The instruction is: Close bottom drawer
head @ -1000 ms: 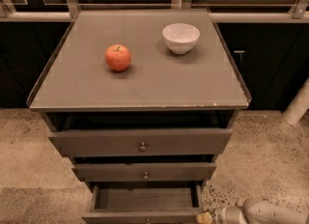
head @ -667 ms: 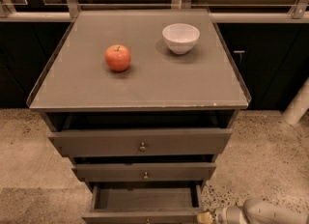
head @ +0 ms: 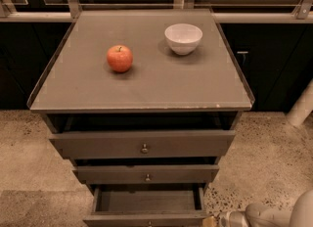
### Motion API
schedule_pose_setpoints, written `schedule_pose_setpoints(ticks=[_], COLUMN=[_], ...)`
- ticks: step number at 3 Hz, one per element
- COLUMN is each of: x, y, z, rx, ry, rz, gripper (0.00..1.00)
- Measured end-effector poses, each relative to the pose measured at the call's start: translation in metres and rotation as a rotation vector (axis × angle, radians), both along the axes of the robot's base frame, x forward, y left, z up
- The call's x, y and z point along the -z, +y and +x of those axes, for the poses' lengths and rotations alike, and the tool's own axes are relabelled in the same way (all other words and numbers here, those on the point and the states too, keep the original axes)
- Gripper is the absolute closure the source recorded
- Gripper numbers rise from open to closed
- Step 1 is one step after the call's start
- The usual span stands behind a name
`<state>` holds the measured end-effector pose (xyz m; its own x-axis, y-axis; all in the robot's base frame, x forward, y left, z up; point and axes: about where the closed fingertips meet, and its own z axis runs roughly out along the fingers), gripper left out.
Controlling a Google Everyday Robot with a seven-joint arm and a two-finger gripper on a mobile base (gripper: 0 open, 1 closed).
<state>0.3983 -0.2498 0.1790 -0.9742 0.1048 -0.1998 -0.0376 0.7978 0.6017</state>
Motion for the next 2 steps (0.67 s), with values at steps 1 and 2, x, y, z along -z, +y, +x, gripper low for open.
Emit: schedule_pose_setpoints(ticks=[1, 2], x=[0.0154, 0.0156], y=[-0.0005, 0.0057], z=[0.0064, 0.0160], rx=[0.014, 0.009], ry=[0.025, 0.013], rz=[-0.003, 0.001], gripper=[1.00, 1.00])
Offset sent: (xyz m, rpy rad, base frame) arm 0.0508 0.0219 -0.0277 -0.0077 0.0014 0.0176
